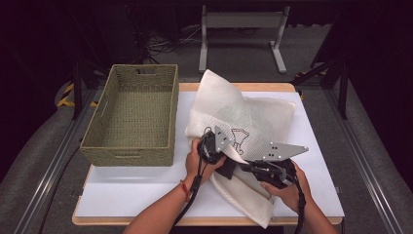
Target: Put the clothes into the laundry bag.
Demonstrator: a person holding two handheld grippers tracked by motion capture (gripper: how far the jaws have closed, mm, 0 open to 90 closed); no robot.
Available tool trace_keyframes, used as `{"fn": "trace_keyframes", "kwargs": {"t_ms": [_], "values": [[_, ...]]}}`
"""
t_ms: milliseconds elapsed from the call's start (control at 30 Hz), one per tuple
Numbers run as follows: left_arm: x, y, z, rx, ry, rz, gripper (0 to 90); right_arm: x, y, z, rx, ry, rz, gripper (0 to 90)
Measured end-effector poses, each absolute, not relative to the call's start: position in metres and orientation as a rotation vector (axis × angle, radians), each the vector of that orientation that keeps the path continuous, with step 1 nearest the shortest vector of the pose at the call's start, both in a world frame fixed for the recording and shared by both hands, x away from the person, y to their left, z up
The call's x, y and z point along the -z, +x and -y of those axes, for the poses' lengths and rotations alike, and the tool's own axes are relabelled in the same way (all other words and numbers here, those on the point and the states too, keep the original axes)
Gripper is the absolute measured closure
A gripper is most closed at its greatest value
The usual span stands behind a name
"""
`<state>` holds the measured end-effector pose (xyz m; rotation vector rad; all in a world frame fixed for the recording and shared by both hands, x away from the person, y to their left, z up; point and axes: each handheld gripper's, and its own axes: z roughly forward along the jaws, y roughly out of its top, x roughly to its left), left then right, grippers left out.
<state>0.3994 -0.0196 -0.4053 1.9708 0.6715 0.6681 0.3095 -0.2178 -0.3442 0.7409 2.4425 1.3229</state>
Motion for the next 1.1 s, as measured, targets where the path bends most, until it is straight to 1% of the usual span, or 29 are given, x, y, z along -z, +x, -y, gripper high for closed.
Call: {"fn": "trace_keyframes", "kwargs": {"t_ms": [100,133,167,233,267,300,333,367,433,467,500,533,567,600,700,733,767,833,867,900,933,967,1000,1033,1067,1100], "values": [[0.405,0.408,0.017,-0.649,1.939,-0.723,75.8,0.343,0.307,0.215,-1.322,0.733,-2.449,87.7],[0.407,0.413,0.017,-0.609,1.929,-0.743,75.8,0.344,0.307,0.214,-1.316,0.734,-2.453,87.7],[0.410,0.416,0.017,-0.567,1.944,-0.736,75.4,0.345,0.308,0.215,-1.312,0.740,-2.453,87.6],[0.416,0.417,0.016,-0.553,1.984,-0.694,72.5,0.349,0.310,0.215,-1.281,0.748,-2.452,87.6],[0.419,0.417,0.013,-0.505,2.005,-0.639,68.4,0.353,0.312,0.216,-1.260,0.754,-2.462,87.6],[0.419,0.417,0.013,-0.505,2.005,-0.639,60.9,0.353,0.312,0.216,-1.260,0.754,-2.462,87.6],[0.421,0.415,0.009,-0.474,2.018,-0.597,60.9,0.357,0.314,0.217,-1.240,0.760,-2.467,87.5],[0.421,0.410,0.004,-0.435,2.074,-0.536,45.3,0.360,0.316,0.217,-1.192,0.759,-2.463,87.4],[0.419,0.403,-0.004,-0.339,2.083,-0.475,31.9,0.361,0.318,0.218,-1.193,0.768,-2.458,87.4],[0.418,0.396,-0.008,-0.314,2.110,-0.458,28.5,0.361,0.318,0.219,-1.195,0.773,-2.455,87.3],[0.418,0.391,-0.010,-0.294,2.150,-0.432,21.0,0.360,0.318,0.219,-1.192,0.772,-2.450,87.3],[0.419,0.386,-0.011,-0.284,2.189,-0.413,15.9,0.360,0.318,0.219,-1.188,0.768,-2.448,87.3],[0.422,0.381,-0.010,-0.304,2.237,-0.421,13.2,0.359,0.317,0.219,-1.177,0.762,-2.446,87.3],[0.422,0.381,-0.010,-0.304,2.237,-0.421,12.0,0.359,0.317,0.219,-1.177,0.762,-2.446,87.3],[0.439,0.378,-0.005,-0.350,2.401,-0.436,9.3,0.361,0.318,0.217,-1.164,0.760,-2.455,87.2],[0.445,0.380,-0.007,-0.302,2.389,-0.457,8.9,0.362,0.318,0.216,-1.159,0.755,-2.460,87.2],[0.446,0.383,-0.009,-0.270,2.371,-0.475,10.4,0.363,0.318,0.215,-1.149,0.751,-2.468,87.2],[0.446,0.387,-0.011,-0.253,2.360,-0.489,20.2,0.364,0.318,0.214,-1.149,0.748,-2.470,87.2],[0.446,0.388,-0.013,-0.235,2.353,-0.493,20.2,0.364,0.318,0.214,-1.149,0.748,-2.470,87.2],[0.444,0.390,-0.016,-0.251,2.352,-0.474,39.6,0.365,0.318,0.214,-1.146,0.748,-2.480,87.1],[0.442,0.391,-0.018,-0.279,2.350,-0.485,51.8,0.365,0.319,0.214,-1.148,0.747,-2.486,87.1],[0.442,0.391,-0.018,-0.279,2.350,-0.485,63.5,0.367,0.319,0.214,-1.147,0.749,-2.493,87.1],[0.441,0.393,-0.020,-0.281,2.344,-0.496,63.5,0.367,0.319,0.214,-1.147,0.749,-2.493,87.1],[0.441,0.397,-0.021,-0.265,2.336,-0.514,69.8,0.368,0.319,0.214,-1.149,0.751,-2.500,87.2],[0.441,0.398,-0.020,-0.285,2.327,-0.513,77.0,0.370,0.320,0.214,-1.160,0.756,-2.510,87.2],[0.440,0.399,-0.018,-0.309,2.319,-0.506,79.2,0.371,0.321,0.213,-1.162,0.761,-2.516,87.2]]}}
